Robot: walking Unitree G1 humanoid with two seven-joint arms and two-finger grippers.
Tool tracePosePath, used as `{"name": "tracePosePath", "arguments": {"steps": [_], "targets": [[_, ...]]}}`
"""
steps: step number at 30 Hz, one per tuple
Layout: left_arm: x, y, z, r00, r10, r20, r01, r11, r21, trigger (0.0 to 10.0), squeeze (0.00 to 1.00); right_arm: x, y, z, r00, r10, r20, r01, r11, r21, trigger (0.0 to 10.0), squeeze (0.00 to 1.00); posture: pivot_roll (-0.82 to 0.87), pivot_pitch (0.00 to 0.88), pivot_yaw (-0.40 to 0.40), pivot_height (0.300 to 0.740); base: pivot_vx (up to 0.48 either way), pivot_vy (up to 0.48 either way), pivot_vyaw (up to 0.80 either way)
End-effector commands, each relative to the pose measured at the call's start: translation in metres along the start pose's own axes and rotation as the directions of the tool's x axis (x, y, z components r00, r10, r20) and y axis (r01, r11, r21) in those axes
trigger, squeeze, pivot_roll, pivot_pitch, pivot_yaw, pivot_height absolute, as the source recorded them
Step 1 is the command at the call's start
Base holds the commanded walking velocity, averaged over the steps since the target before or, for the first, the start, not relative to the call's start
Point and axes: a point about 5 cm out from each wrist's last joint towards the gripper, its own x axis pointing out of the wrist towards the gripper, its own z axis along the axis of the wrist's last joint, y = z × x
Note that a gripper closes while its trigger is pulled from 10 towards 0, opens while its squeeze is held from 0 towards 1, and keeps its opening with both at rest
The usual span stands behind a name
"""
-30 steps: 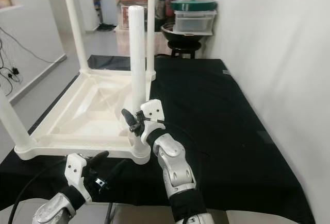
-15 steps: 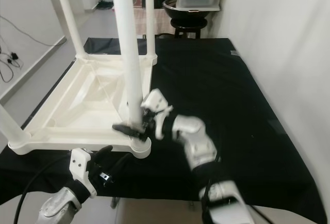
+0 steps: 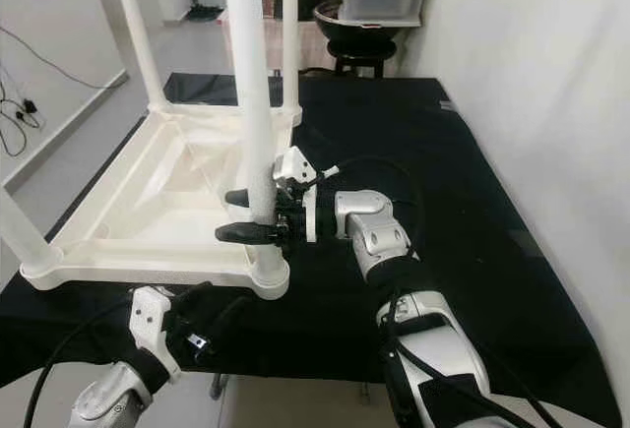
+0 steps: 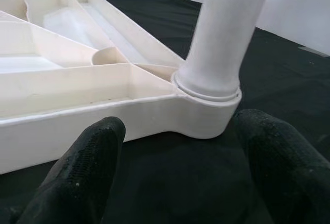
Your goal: Building children table
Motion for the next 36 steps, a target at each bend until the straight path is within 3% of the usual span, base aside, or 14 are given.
{"name": "tracePosePath", "arguments": {"steps": [1,8,9,10,11,13,19,25,26,28,30,32,33,36], "targets": [[-0.002,-0.001,-0.002,1.000,0.003,-0.010,-0.003,1.000,-0.002,10.0,0.00,0.001,0.001,-0.003,1.000,0.023,0.000,-0.023,1.000,0.008,0.0,0.00,0.03,0.000,-0.018,0.740,0.000,0.000,0.00],[-0.003,0.000,-0.001,1.000,0.003,-0.007,-0.003,1.000,-0.003,10.0,0.00,-0.016,0.014,-0.035,0.993,-0.117,0.008,0.116,0.992,0.042,0.0,0.00,0.01,0.001,-0.022,0.740,0.000,0.000,0.00],[-0.004,0.000,-0.001,1.000,0.003,-0.007,-0.003,1.000,-0.003,10.0,0.00,-0.012,0.024,-0.055,0.974,-0.222,-0.054,0.226,0.970,0.085,0.0,0.00,0.01,0.002,-0.026,0.740,0.000,0.000,0.00],[-0.005,0.000,-0.001,1.000,0.003,-0.008,-0.004,1.000,-0.002,10.0,0.00,-0.005,0.032,-0.073,0.917,-0.379,-0.123,0.390,0.917,0.084,0.0,0.00,0.01,0.005,-0.032,0.740,0.000,0.000,0.00],[-0.006,0.001,0.000,1.000,0.004,-0.009,-0.004,1.000,-0.001,10.0,0.00,0.001,0.046,-0.094,0.772,-0.597,-0.217,0.627,0.771,0.112,0.0,0.00,0.02,0.014,-0.026,0.740,0.000,0.000,0.00],[-0.007,0.003,0.000,1.000,0.004,-0.013,-0.004,1.000,0.003,10.0,0.00,0.013,0.070,-0.110,0.619,-0.726,-0.301,0.780,0.614,0.124,0.0,0.00,0.02,0.011,-0.015,0.740,0.000,0.000,0.00],[-0.004,0.005,-0.001,1.000,0.004,-0.019,-0.004,1.000,0.007,10.0,0.00,0.039,0.056,-0.103,0.640,-0.712,-0.288,0.753,0.656,0.054,0.0,0.00,0.02,0.000,-0.008,0.740,0.000,0.000,0.00],[-0.002,0.005,-0.003,1.000,0.002,-0.022,-0.002,1.000,0.006,10.0,0.00,0.055,0.040,-0.089,0.627,-0.732,-0.266,0.767,0.640,0.048,0.0,0.00,0.03,0.000,-0.019,0.740,0.000,0.000,0.00],[-0.002,0.004,-0.003,1.000,0.004,-0.021,-0.004,1.000,0.007,10.0,0.00,0.061,0.039,-0.082,0.637,-0.729,-0.252,0.760,0.649,0.044,10.0,0.00,0.03,0.000,-0.022,0.740,0.000,0.000,0.00],[-0.001,0.004,-0.003,1.000,0.009,-0.017,-0.009,1.000,0.009,10.0,0.00,0.069,0.039,-0.059,0.733,-0.665,-0.143,0.679,0.727,0.101,10.0,1.00,0.03,0.000,-0.025,0.740,0.000,0.000,0.00],[-0.001,0.004,-0.003,1.000,0.010,-0.016,-0.010,1.000,0.009,10.0,0.00,0.071,0.040,-0.050,0.768,-0.633,-0.095,0.640,0.758,0.129,10.0,1.00,0.03,0.000,-0.027,0.740,0.000,0.000,0.00],[0.000,0.003,-0.003,1.000,0.007,-0.015,-0.007,1.000,0.007,10.0,0.00,0.065,0.038,-0.033,0.870,-0.493,-0.004,0.490,0.864,0.116,10.0,1.00,0.03,0.000,-0.030,0.740,0.000,0.000,0.00],[0.001,0.002,-0.004,1.000,0.006,-0.015,-0.006,1.000,0.006,10.0,0.00,0.057,0.034,-0.028,0.900,-0.435,0.014,0.432,0.897,0.094,10.0,0.01,0.03,0.000,-0.031,0.740,0.000,0.000,0.00],[0.002,0.002,-0.004,1.000,0.004,-0.014,-0.004,1.000,0.005,10.0,0.00,0.044,0.026,-0.022,0.945,-0.324,0.029,0.323,0.945,0.048,10.0,0.00,0.03,0.000,-0.034,0.740,0.000,0.000,0.00]]}}
